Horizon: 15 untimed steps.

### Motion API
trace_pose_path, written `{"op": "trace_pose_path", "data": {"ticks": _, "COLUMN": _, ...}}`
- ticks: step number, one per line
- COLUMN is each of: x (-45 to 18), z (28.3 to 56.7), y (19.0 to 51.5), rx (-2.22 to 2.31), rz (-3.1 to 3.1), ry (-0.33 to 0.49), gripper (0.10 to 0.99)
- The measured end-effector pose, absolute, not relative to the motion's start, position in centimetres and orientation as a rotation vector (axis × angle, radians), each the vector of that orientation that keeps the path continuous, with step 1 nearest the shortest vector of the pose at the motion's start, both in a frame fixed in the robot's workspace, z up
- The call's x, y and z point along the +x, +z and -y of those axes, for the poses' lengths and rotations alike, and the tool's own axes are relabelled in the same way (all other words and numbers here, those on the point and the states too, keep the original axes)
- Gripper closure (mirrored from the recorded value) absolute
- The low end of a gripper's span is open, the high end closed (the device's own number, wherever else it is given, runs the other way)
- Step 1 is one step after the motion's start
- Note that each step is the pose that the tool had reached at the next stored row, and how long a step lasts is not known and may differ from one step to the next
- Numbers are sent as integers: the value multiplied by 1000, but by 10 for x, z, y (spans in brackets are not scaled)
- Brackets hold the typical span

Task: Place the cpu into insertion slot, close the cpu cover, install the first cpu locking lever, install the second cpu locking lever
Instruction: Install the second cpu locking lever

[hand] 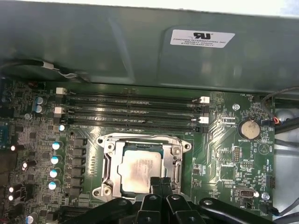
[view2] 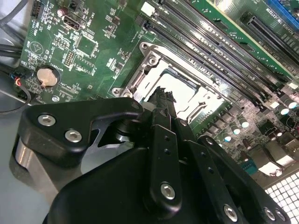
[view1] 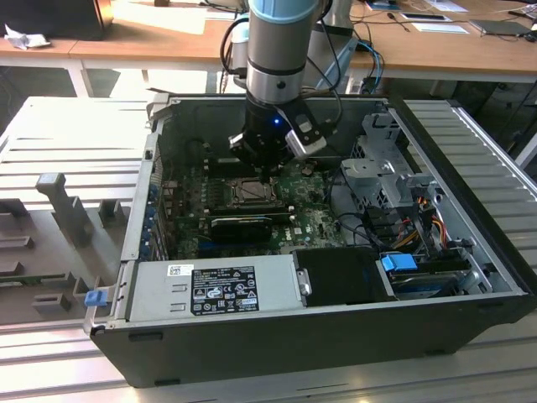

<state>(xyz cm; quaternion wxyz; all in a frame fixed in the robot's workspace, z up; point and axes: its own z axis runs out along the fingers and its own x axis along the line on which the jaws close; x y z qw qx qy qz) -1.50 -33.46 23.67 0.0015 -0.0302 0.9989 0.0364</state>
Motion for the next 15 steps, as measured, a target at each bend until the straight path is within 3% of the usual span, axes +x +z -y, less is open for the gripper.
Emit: {"op": "trace_pose_path", "data": {"ticks": 15, "x": -15, "z": 343, "y": 247, "rx": -95, "rz": -3135, "ry": 114, "gripper": 980}}
